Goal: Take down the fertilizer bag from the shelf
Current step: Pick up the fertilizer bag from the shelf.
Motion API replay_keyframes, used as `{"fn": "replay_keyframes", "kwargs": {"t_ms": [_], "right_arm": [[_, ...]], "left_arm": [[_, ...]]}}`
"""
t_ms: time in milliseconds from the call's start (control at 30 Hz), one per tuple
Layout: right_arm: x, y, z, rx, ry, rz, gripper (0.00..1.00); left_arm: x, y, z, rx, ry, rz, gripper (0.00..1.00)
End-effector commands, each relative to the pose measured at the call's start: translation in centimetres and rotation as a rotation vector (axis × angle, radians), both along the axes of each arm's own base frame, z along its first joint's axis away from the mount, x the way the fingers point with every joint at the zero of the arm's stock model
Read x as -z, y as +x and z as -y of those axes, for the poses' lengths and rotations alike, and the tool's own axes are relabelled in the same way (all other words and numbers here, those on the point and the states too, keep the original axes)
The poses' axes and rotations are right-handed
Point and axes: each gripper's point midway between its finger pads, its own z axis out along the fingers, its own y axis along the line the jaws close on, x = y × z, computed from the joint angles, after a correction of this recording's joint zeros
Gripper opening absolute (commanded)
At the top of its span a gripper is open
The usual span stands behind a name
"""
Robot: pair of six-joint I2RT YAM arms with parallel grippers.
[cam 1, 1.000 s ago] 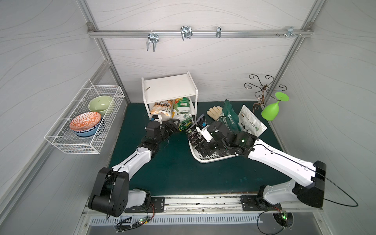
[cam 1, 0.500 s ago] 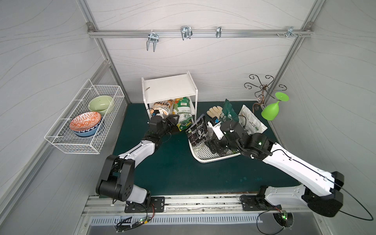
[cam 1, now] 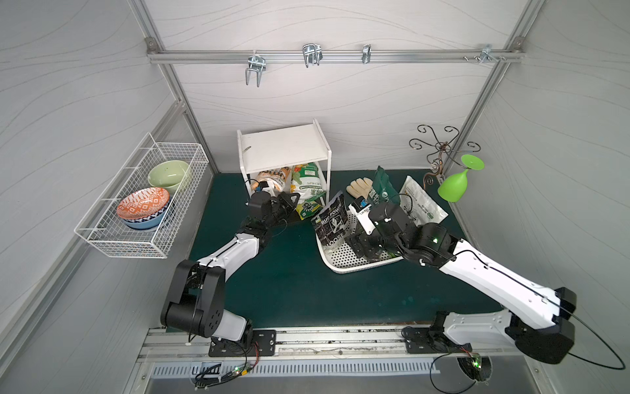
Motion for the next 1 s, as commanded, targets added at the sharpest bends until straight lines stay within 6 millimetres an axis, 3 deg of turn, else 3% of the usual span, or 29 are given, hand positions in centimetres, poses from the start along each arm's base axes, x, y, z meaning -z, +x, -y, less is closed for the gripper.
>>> {"fn": "replay_keyframes", "kwargs": {"t_ms": [0, 267, 567, 733, 967], "right_arm": [[0.0, 0.1, 0.9, 0.015, -0.027, 0.015, 0.86], [-0.3, 0.2, 1.1, 0.016, -0.031, 0.027, 0.86], [-0.3, 0.2, 0.8, 0.007, -0.035, 0.02, 0.86], [-0.3, 0.1, 0.7, 0.006, -0.036, 0.017, 0.86], [-0.6, 0.0, 0.9, 0.006, -0.029, 0.018, 0.86]], "left_arm": [[-8.0, 0.1, 1.8, 0.099, -0.053, 0.205, 0.0], [-15.0, -1.1, 3.8, 0.238, -0.055, 0.335, 0.0], [-18.5, -2.8, 3.6, 0.247, -0.051, 0.415, 0.0], [-18.3, -4.4, 4.3, 0.288, -0.06, 0.413, 0.0], [-13.6, -6.2, 4.3, 0.281, -0.033, 0.334, 0.0]]}}
